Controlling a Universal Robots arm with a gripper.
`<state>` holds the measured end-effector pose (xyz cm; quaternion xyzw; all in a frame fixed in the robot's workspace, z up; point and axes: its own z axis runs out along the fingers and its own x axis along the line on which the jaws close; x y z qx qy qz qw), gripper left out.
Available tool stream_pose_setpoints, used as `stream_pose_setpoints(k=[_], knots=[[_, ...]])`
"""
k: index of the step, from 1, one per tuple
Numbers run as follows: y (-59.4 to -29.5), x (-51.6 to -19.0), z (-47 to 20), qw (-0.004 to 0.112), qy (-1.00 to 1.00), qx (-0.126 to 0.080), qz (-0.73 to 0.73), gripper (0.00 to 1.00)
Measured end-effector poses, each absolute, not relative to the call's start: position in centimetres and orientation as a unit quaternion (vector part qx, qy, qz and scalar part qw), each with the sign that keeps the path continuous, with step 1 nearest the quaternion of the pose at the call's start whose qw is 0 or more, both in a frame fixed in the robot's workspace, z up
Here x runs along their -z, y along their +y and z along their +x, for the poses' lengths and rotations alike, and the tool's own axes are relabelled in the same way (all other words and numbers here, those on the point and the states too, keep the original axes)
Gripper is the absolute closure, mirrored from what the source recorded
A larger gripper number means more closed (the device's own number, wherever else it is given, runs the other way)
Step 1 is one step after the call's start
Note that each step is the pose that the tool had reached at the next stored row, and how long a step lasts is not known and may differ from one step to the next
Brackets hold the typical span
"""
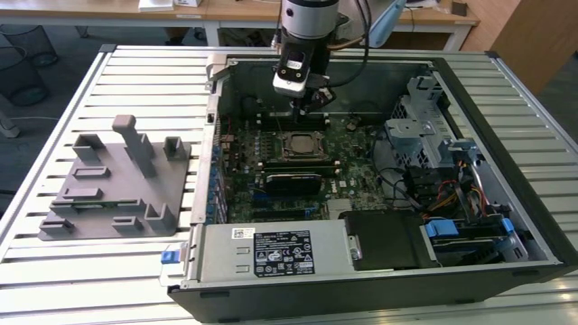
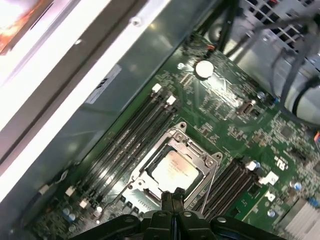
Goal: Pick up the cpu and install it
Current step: 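Install the first cpu locking lever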
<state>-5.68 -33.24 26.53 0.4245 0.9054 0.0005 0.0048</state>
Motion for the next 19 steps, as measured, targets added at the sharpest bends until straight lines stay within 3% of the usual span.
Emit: stream_pose_setpoints(k=[19], knots=[[-33.24, -26.38, -5.72, 0.005, 0.963, 0.0, 0.269, 0.89]])
